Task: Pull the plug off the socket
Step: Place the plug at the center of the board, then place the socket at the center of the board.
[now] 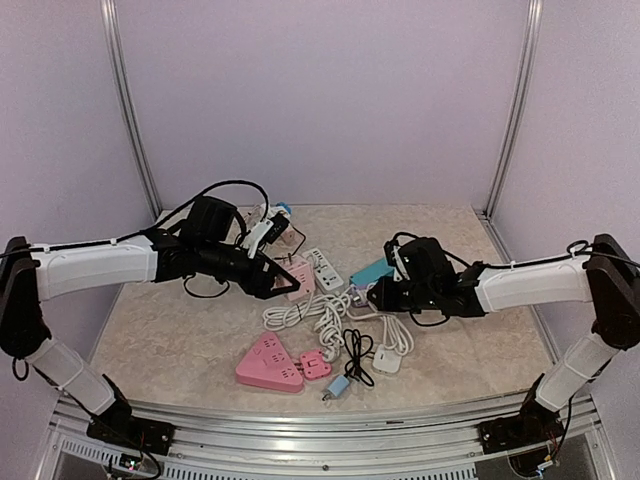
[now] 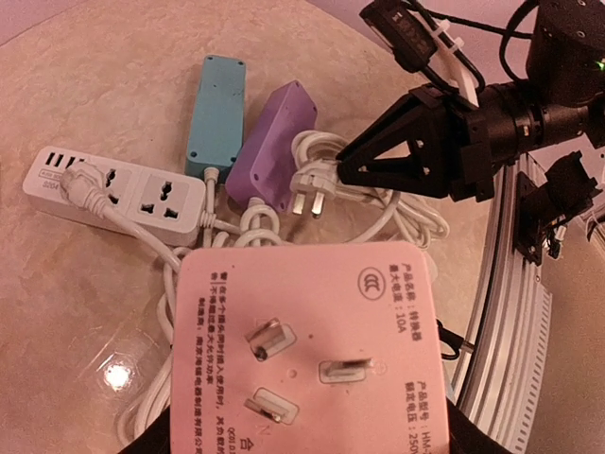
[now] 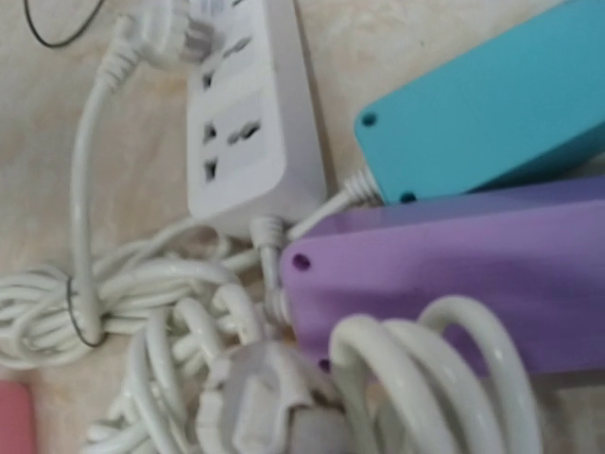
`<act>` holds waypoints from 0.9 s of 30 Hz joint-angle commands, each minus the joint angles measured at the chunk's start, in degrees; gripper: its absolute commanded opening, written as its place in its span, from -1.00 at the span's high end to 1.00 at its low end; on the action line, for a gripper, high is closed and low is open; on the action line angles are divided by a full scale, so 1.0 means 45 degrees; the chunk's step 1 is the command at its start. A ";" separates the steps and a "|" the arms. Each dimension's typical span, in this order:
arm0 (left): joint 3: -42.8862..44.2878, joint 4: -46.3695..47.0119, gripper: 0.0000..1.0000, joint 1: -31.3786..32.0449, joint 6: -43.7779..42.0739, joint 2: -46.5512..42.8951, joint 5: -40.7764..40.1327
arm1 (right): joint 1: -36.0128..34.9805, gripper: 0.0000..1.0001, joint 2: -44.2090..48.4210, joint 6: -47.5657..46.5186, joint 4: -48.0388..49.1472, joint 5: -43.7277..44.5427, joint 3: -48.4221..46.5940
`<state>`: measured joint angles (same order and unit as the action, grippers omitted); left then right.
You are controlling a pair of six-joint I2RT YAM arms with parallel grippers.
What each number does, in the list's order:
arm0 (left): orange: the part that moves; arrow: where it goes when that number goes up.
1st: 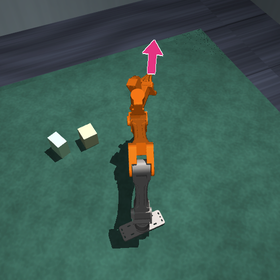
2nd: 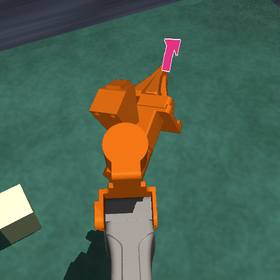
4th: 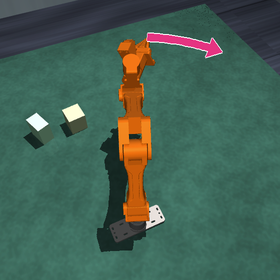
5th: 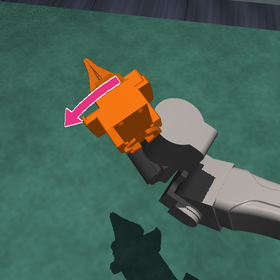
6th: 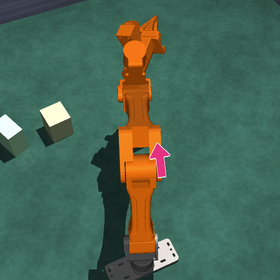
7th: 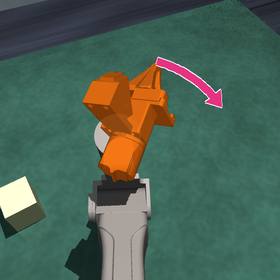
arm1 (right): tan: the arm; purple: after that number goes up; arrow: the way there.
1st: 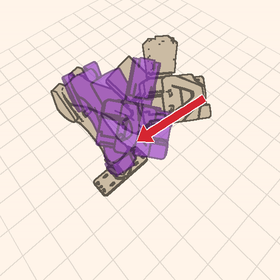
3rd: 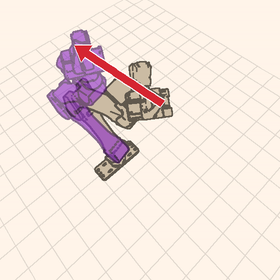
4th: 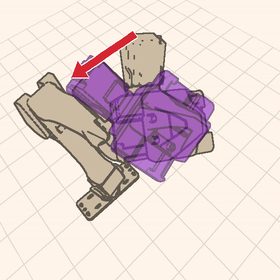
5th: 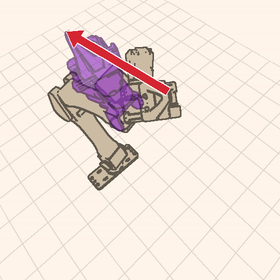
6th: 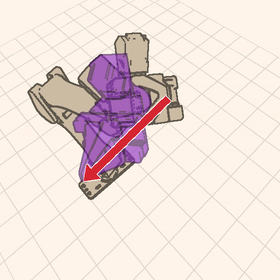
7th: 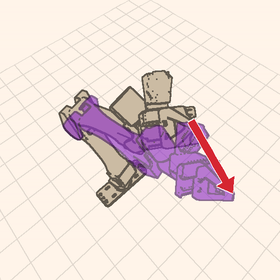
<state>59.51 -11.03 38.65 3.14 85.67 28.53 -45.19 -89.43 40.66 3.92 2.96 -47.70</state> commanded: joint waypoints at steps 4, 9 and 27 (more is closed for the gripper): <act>-0.0581 0.1425 0.97 -0.0611 0.2425 0.0546 -0.0970 | 0.0120 0.39 0.0181 -0.0736 0.0406 -0.0019 -0.0109; -0.1634 0.0830 0.93 -0.0621 0.2967 -0.0315 -0.2693 | 0.0140 -0.21 0.1061 -0.1232 -0.0209 0.0301 -0.0108; -0.4498 -0.1643 0.89 -0.1363 0.5219 -0.2781 -0.4569 | 0.0237 -0.53 0.2577 -0.1729 -0.0613 0.1400 -0.0063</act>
<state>38.50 -16.80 32.91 25.58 72.51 10.07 -44.80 -79.26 33.85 2.79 8.21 -47.72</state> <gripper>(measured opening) 0.630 0.765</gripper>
